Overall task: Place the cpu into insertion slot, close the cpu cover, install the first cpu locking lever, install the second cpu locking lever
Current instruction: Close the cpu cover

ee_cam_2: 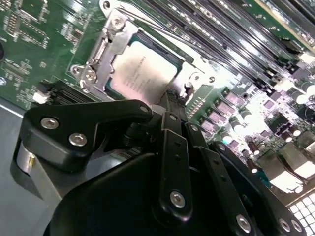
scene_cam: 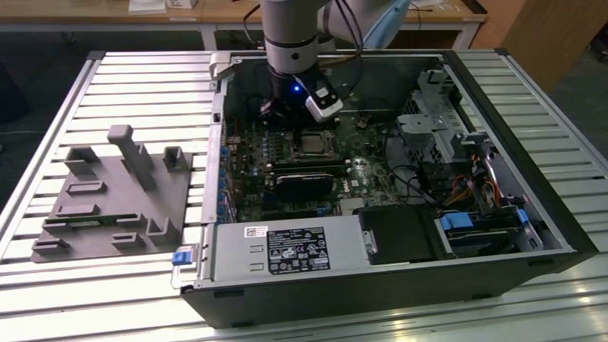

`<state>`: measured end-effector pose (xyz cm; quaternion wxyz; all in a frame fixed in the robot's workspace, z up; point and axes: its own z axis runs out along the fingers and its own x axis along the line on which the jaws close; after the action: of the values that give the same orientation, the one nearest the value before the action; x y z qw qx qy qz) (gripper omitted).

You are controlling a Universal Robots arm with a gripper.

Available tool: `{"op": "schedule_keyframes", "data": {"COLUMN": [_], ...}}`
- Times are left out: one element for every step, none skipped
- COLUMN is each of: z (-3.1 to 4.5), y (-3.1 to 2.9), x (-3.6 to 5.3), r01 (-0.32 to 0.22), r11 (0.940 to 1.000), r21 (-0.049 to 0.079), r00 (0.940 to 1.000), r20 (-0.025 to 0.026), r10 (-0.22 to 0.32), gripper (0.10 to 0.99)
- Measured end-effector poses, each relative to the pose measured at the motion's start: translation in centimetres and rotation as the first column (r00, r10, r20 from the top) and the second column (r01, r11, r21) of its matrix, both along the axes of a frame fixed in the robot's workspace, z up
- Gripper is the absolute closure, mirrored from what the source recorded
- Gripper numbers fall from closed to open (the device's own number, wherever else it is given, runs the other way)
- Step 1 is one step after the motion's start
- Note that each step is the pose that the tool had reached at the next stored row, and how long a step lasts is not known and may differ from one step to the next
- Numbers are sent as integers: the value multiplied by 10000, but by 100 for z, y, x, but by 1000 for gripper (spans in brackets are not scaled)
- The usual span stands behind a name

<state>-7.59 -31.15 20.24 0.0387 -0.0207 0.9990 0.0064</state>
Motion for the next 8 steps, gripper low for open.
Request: {"op": "schedule_keyframes", "data": {"z": [-6, -13, -19, -22, -23, -23, -23, -24], "y": [0, -1, -1, -2, -2, -2, -2, -2], "x": [-10, -17, -20, -20, -20, -20, -21, -21], "r01": [25, 53, 95, 153, 204, 228, 230, 231], "r11": [10000, 10000, 10000, 9999, 9998, 9997, 9997, 9997], "r21": [-1, -1, -2, -2, -4, -3, -3, -2], "r00": [10000, 10000, 10000, 9999, 9998, 9997, 9997, 9997], "r20": [0, 0, 0, 0, -2, -2, -2, 0], "r10": [-25, -53, -95, -153, -204, -228, -230, -231], "gripper": [980, 980, 980, 980, 980, 980, 980, 980]}}
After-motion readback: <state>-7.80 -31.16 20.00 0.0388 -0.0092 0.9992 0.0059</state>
